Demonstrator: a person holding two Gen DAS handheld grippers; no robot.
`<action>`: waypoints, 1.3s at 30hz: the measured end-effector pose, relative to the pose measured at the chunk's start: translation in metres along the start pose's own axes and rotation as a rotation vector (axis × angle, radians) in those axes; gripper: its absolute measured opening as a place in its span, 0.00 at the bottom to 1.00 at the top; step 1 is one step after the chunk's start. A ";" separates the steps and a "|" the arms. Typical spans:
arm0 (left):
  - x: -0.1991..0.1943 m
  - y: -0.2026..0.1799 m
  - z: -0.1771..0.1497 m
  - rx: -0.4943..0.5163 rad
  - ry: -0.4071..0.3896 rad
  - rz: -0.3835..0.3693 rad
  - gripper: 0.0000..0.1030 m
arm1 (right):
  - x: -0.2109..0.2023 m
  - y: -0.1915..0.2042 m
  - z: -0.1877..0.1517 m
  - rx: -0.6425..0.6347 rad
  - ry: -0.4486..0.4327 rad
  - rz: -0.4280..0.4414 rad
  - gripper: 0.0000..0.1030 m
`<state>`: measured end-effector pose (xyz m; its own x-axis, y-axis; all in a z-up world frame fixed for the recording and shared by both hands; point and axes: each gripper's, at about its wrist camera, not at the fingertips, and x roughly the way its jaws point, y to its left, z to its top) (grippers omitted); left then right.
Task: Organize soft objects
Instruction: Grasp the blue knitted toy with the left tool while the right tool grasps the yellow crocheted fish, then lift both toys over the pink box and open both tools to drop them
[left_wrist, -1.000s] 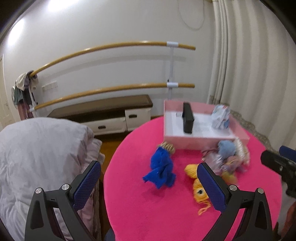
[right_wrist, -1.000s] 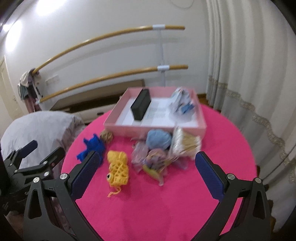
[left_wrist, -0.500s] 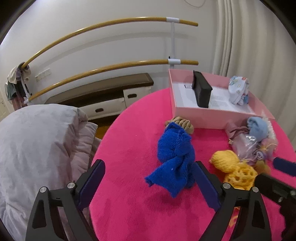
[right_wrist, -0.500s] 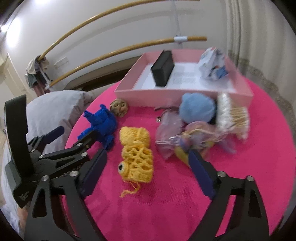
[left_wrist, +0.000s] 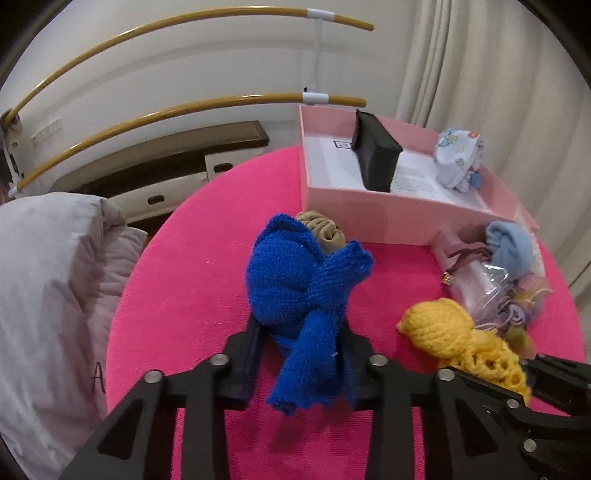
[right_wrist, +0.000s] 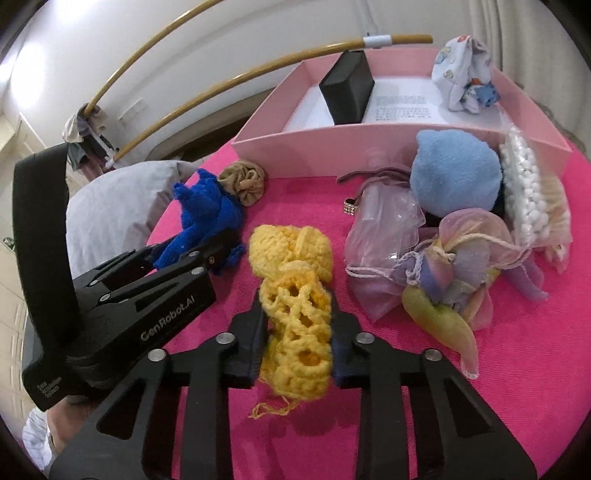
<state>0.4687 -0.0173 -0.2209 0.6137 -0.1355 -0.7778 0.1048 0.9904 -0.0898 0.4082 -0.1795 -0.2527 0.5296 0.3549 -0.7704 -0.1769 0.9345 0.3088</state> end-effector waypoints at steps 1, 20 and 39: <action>0.000 0.001 0.000 -0.008 0.002 -0.007 0.26 | -0.003 0.000 -0.001 0.000 -0.004 0.001 0.23; -0.103 -0.025 -0.035 0.022 -0.092 0.031 0.23 | -0.074 0.013 -0.017 -0.025 -0.128 -0.009 0.23; -0.178 -0.031 -0.024 0.043 -0.165 -0.014 0.23 | -0.122 -0.005 0.009 -0.033 -0.233 -0.051 0.23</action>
<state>0.3374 -0.0232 -0.0952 0.7317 -0.1551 -0.6638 0.1452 0.9869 -0.0706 0.3515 -0.2276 -0.1550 0.7148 0.2947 -0.6343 -0.1700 0.9529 0.2511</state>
